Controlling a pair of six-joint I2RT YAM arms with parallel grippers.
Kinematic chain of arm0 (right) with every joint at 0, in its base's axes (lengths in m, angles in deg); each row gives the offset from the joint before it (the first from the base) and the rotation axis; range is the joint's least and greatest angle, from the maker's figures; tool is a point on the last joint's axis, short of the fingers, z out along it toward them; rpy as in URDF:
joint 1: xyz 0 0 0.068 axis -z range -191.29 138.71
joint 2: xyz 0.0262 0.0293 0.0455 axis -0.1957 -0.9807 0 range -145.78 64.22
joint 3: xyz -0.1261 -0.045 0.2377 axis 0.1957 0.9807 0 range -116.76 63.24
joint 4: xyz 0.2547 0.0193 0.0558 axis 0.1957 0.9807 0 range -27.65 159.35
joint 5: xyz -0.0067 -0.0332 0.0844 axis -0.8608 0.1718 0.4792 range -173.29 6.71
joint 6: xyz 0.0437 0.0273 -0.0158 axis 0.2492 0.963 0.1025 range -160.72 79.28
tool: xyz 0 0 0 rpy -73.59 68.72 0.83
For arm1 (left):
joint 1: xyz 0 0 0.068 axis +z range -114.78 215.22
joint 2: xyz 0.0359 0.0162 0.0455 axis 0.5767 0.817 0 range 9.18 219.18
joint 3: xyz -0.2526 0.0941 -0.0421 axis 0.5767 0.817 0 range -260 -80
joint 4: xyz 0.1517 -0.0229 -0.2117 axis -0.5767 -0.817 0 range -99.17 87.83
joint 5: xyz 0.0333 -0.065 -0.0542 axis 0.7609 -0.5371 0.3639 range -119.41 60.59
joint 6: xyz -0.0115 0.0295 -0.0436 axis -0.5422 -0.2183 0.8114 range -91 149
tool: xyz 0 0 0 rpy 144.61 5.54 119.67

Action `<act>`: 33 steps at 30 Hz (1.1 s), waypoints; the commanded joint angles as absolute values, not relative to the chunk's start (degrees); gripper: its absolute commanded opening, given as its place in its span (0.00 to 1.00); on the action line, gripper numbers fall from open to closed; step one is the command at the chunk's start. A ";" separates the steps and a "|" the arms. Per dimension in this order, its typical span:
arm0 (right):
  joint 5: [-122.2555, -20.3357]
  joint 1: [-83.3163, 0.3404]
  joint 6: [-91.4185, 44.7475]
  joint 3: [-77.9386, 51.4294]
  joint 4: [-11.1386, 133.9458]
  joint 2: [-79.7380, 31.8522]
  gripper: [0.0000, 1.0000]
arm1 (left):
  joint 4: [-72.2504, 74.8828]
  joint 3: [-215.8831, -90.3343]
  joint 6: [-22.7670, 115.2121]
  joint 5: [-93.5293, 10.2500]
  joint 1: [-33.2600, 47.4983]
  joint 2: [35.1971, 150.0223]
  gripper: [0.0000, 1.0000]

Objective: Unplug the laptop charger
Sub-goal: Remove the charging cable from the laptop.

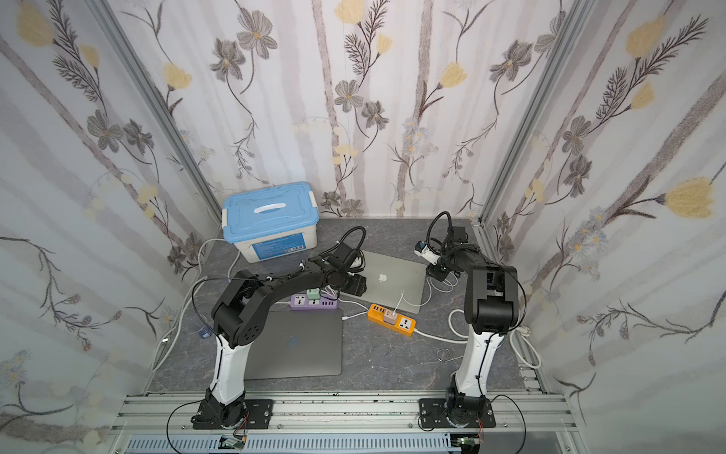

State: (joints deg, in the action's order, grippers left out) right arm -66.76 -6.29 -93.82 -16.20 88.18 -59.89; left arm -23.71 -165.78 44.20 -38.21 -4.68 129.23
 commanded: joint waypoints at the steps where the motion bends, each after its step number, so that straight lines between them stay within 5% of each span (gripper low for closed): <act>1: -65.98 -6.36 -95.43 -16.66 88.33 -59.95 0.41 | -28.71 -165.78 44.91 -39.08 -4.51 130.38 0.73; 33: -71.60 -8.30 -96.42 -20.41 93.30 -62.67 0.34 | -29.64 -166.15 44.47 -38.90 -4.31 130.82 0.73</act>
State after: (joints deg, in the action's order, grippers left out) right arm -71.48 -8.21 -95.26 -19.79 92.83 -62.34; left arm -23.99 -166.46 44.18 -38.43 -4.49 129.69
